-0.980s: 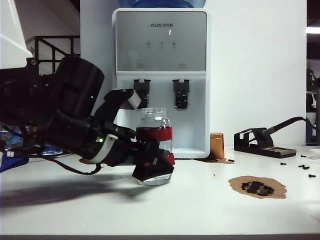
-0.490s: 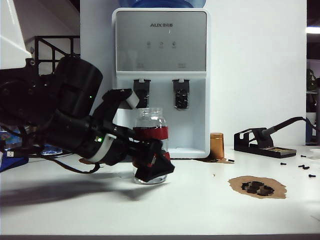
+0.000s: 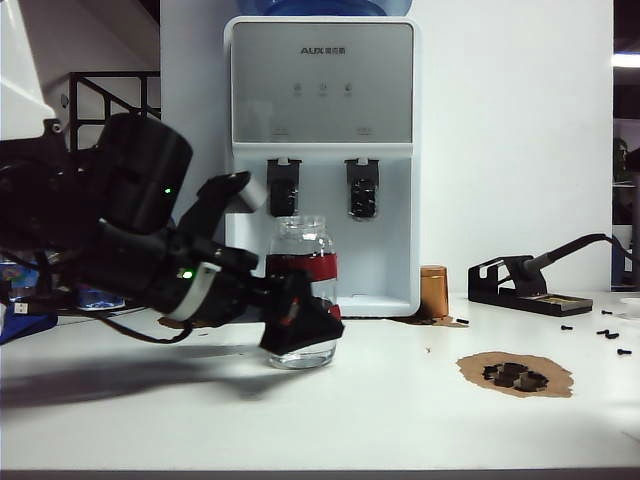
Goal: Pick up the water bottle with two loops of red belts, then reach the front water dispenser and gently press the gray-black baffle horizontally to get a little water.
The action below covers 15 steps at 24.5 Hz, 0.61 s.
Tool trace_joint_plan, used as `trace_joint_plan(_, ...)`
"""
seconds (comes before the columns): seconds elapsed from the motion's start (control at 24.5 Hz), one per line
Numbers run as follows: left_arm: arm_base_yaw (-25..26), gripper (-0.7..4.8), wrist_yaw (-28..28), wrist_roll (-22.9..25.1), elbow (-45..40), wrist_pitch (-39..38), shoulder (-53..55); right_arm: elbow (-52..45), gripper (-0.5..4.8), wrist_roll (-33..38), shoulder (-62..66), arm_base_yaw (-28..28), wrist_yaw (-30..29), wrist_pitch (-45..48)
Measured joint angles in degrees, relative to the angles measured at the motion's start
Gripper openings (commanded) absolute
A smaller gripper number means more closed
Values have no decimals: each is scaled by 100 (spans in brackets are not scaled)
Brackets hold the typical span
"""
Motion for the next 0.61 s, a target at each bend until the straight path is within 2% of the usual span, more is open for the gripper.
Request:
trace_joint_plan(0.16, 243, 479, 205, -2, 0, -197, 0, 0, -2, 0, 0, 0, -7, -7)
trace_joint_plan(0.25, 597, 479, 885, -2, 0, -492, -2, 0, -2, 0, 0, 0, -22, -7)
trace_joint_plan(0.49, 1303, 479, 2245, 0, 0, -1082, -2, 0, -2, 0, 0, 0, -68, -72)
trace_joint_plan(0.53, 1386, 336, 2361, 0, 0, -1119, -4, 0, -2, 0, 0, 0, -72, -92)
trace_joint_plan(0.57, 1582, 100, 2420, 0, 0, -1248, -59, 0, -2, 0, 0, 0, -85, -90)
trace_joint_plan(0.61, 1801, -3, 2413, 0, -2, -1381, -197, 0, -2, 0, 0, 0, -90, -90)
